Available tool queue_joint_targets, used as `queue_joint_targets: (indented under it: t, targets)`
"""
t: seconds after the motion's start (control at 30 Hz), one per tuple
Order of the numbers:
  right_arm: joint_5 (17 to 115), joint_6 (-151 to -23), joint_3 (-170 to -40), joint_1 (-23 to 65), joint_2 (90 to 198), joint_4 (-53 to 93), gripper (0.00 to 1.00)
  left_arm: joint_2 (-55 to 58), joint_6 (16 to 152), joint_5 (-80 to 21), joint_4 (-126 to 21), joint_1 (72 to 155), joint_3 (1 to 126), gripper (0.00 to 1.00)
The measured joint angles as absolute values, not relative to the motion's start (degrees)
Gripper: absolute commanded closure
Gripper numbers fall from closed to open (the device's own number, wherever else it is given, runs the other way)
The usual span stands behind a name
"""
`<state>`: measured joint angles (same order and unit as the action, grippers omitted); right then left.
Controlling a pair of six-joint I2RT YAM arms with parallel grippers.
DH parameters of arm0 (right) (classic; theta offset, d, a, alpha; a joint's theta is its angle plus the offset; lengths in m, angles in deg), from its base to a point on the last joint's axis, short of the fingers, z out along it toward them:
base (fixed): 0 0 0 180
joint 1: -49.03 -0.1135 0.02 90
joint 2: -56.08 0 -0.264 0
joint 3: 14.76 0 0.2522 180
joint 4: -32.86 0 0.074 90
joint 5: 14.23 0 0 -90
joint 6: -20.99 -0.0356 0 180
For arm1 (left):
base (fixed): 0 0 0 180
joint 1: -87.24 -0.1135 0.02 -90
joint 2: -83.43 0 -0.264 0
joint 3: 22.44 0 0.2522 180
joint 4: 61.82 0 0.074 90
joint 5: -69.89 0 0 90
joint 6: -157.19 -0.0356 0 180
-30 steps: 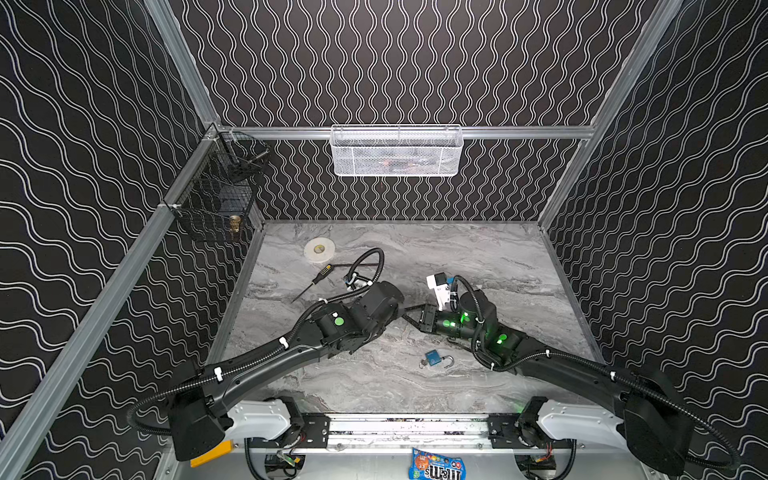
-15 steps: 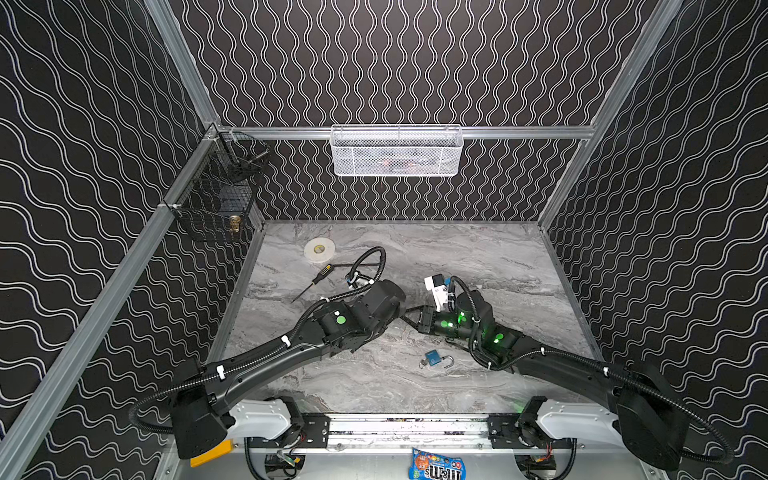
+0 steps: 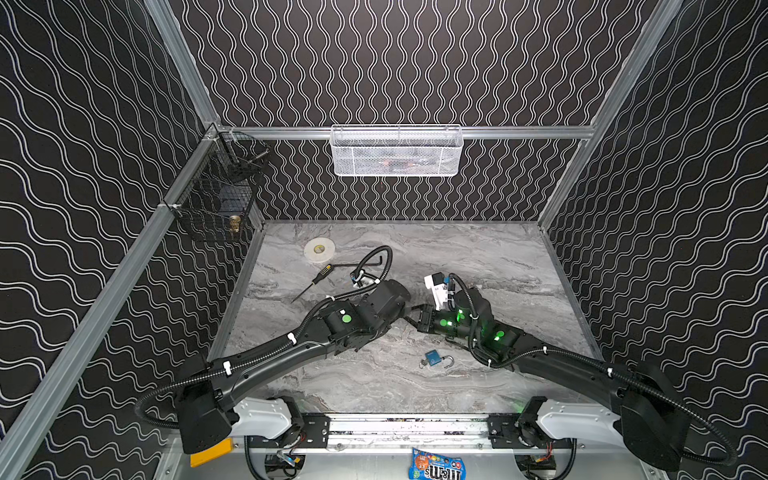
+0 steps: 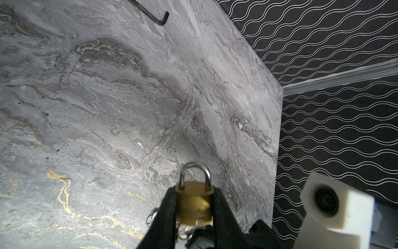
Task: Unlock with the key
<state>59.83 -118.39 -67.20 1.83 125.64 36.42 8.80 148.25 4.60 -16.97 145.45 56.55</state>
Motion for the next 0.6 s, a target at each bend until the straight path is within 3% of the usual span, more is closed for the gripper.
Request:
queue_joint_targets:
  t: [0.23, 0.6]
  targets:
    - [62.19, -118.02, -68.1, 1.83, 124.99, 34.76, 0.98, 8.1, 148.49, 5.8, -18.79, 145.76, 56.82, 0.97]
    - [62.14, -115.25, -68.18, 1.79, 122.91, 34.04, 0.86, 9.82, 148.03, 4.56, -17.89, 144.93, 58.08, 0.96]
